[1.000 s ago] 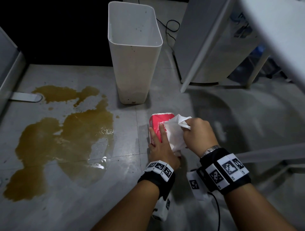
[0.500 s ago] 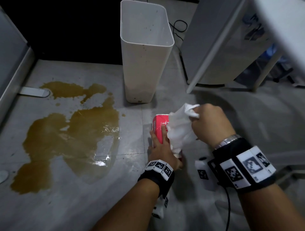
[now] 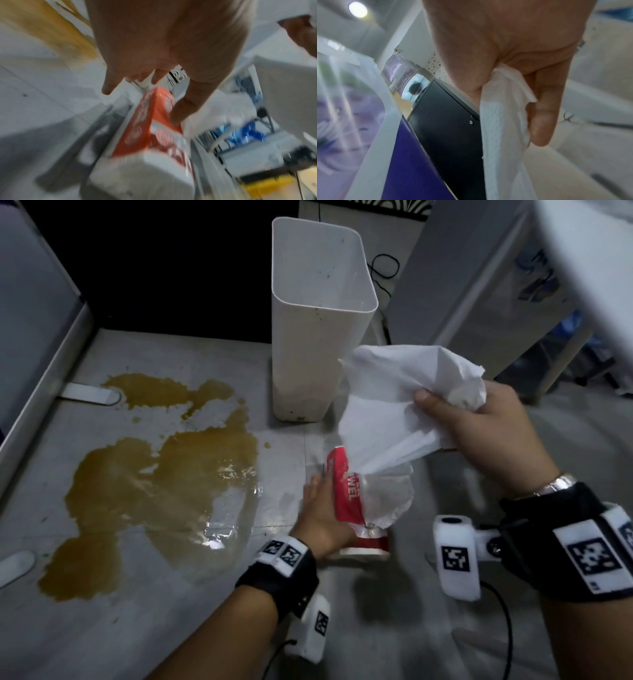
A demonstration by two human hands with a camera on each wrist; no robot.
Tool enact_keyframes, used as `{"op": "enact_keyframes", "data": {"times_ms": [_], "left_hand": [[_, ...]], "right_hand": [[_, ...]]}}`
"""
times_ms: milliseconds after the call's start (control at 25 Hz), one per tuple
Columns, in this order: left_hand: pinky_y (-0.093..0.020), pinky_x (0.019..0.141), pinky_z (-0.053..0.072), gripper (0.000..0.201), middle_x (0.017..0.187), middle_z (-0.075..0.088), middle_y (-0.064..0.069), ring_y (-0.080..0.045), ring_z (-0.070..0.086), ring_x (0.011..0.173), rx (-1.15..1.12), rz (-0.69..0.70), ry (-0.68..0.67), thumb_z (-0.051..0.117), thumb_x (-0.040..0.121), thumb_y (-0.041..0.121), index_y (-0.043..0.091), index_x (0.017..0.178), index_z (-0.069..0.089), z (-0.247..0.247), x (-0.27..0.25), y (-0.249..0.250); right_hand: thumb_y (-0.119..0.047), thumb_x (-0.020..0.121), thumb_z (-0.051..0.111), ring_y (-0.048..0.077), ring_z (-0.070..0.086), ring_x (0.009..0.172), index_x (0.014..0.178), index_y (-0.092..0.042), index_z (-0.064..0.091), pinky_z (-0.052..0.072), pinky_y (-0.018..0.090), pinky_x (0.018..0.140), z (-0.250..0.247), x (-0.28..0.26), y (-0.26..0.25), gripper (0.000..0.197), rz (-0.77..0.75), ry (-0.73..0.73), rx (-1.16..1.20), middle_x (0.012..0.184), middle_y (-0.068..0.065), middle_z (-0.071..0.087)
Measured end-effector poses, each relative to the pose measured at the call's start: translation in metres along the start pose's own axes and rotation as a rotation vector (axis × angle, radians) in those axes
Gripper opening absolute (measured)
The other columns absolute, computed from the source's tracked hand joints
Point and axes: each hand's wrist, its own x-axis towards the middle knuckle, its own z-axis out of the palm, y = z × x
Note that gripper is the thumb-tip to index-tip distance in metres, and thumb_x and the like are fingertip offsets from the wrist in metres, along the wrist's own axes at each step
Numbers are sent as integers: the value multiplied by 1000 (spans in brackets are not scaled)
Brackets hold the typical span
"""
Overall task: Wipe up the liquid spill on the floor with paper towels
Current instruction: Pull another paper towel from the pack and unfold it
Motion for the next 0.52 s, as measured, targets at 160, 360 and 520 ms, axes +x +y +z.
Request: {"op": "enact_keyframes", "data": {"times_ms": [160,360,520], "left_hand": [[-37,91,48,23,97,76,4,-16,67,100,-814,-91,173,49,97,30,17,102,67,-80,-25,0],[-44,90,50,50,113,69,-12,-31,63,102,-1006,-46,105,62,87,48,9,116,69,-173,-76,-15],[-30,68,54,17,96,75,-12,-23,69,81,-693,-92,421,67,82,-3,0,98,70,-197,-99,-46]], "right_hand": [[-12,88,72,26,73,90,103,-6,73,59,41,83,52,-7,2,16,168,-188,421,98,11,76],[-12,88,72,32,72,96,110,-2,70,57,41,76,134,-25,19,24,322,-365,534,104,16,75],[-18,91,68,28,71,82,106,-10,73,55,38,67,178,-34,31,18,381,-427,480,98,10,76]]}}
